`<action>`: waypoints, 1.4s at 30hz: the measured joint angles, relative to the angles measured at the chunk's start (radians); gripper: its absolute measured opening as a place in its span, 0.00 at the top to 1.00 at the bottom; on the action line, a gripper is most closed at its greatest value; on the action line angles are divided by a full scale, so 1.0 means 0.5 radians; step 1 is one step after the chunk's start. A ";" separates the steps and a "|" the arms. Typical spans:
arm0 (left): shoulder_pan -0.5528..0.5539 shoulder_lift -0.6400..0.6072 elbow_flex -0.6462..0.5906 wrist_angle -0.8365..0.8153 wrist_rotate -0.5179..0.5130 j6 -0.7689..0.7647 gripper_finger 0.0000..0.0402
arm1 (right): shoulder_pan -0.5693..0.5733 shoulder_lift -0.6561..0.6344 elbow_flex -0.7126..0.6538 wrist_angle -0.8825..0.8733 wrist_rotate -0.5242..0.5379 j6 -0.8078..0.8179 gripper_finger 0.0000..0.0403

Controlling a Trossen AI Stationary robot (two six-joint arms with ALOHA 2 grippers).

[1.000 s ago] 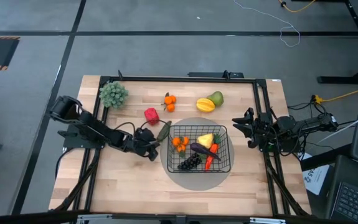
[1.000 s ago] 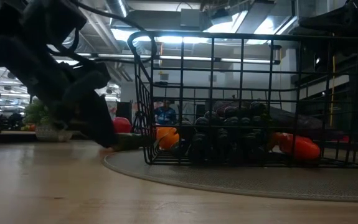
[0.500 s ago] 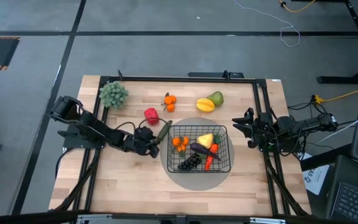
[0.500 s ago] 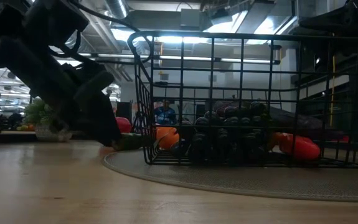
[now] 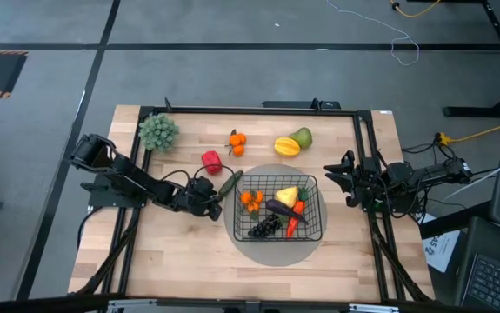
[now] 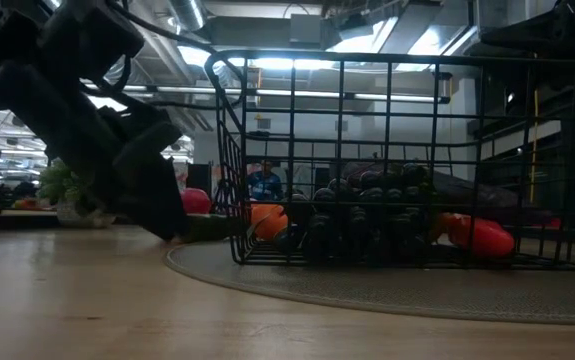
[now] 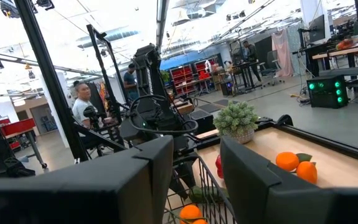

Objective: Build produce basket
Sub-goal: Put the green chili pepper into the black wire basket

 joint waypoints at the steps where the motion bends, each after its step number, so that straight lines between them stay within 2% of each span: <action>1: 0.002 0.000 0.000 -0.003 0.000 0.000 0.60 | 0.000 0.000 0.000 -0.001 0.000 0.000 0.67; 6: 0.004 0.000 0.000 -0.017 -0.023 0.046 0.63 | 0.000 0.000 0.000 -0.001 0.000 0.008 0.67; 12: 0.004 0.000 0.000 -0.020 -0.047 0.057 0.73 | 0.000 0.000 0.000 0.000 0.000 0.008 0.67; 23: 0.004 0.000 0.000 -0.020 -0.045 0.057 0.98 | 0.000 0.000 0.000 0.000 0.000 0.007 0.67; 30: 0.004 -0.011 0.000 -0.023 -0.197 0.055 0.99 | 0.000 0.000 0.001 0.000 -0.001 0.007 0.67; 42: 0.004 -0.241 0.000 0.000 -0.593 0.149 1.00 | 0.000 0.001 0.000 0.000 -0.001 0.007 0.67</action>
